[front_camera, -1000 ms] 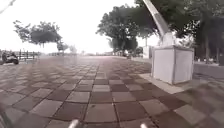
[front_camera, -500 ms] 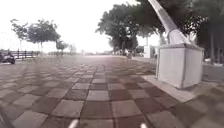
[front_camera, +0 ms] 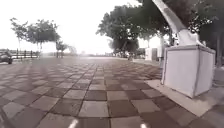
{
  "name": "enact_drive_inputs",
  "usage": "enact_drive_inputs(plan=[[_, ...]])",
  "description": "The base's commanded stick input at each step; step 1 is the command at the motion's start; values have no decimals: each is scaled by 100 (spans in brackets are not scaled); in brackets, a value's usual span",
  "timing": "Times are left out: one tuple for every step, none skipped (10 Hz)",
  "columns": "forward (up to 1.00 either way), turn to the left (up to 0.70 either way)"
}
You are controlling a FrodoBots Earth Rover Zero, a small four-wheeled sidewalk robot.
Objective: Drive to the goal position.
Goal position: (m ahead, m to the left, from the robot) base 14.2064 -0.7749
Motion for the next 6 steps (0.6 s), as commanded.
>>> enact_drive_inputs(plan=[[70,0],[70,0],[70,0],[70,0],[70,0],[70,0]])
